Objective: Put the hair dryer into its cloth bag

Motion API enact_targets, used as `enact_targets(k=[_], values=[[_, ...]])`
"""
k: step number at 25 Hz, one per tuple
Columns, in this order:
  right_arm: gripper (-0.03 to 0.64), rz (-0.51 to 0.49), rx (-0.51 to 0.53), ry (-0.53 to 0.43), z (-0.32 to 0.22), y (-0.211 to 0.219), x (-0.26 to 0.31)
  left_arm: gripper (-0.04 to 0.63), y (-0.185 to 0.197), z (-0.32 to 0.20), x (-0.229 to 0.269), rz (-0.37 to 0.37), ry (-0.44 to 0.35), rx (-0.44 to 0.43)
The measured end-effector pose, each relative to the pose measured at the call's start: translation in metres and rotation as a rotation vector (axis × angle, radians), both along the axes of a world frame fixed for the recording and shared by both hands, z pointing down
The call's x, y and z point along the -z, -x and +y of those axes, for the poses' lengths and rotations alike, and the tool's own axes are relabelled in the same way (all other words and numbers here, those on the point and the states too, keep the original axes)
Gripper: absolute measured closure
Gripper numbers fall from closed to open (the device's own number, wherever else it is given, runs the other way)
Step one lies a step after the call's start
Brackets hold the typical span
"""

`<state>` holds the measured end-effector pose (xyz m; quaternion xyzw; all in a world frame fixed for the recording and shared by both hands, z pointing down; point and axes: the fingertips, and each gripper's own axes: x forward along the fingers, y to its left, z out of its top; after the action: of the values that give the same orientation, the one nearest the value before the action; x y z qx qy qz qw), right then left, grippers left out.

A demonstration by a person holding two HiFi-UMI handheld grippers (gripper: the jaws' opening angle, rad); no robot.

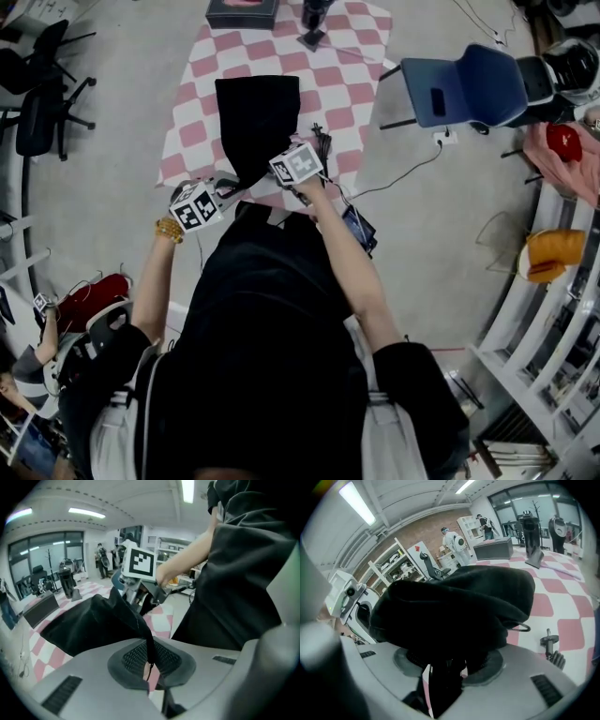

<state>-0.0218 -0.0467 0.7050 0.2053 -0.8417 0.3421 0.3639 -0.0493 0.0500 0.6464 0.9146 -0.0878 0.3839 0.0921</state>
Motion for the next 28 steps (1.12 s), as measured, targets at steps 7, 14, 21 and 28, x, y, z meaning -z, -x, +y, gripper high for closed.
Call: enact_targets(k=[7, 14, 21, 28], values=[[0.422, -0.013, 0.024, -0.045, 0.003, 0.006, -0.014, 0.569, 0.026, -0.015, -0.018, 0.012, 0.073, 0.178], [0.356, 0.049, 0.333, -0.133, 0.043, -0.009, -0.004, 0.558, 0.037, -0.044, 0.040, 0.169, 0.113, 0.249], [0.356, -0.014, 0.463, -0.143, 0.040, -0.070, 0.036, 0.541, 0.059, 0.033, 0.032, -0.246, 0.364, -0.186], [0.356, -0.214, -0.205, -0.158, -0.092, -0.099, 0.051, 0.541, 0.031, -0.066, 0.071, 0.184, 0.115, 0.241]])
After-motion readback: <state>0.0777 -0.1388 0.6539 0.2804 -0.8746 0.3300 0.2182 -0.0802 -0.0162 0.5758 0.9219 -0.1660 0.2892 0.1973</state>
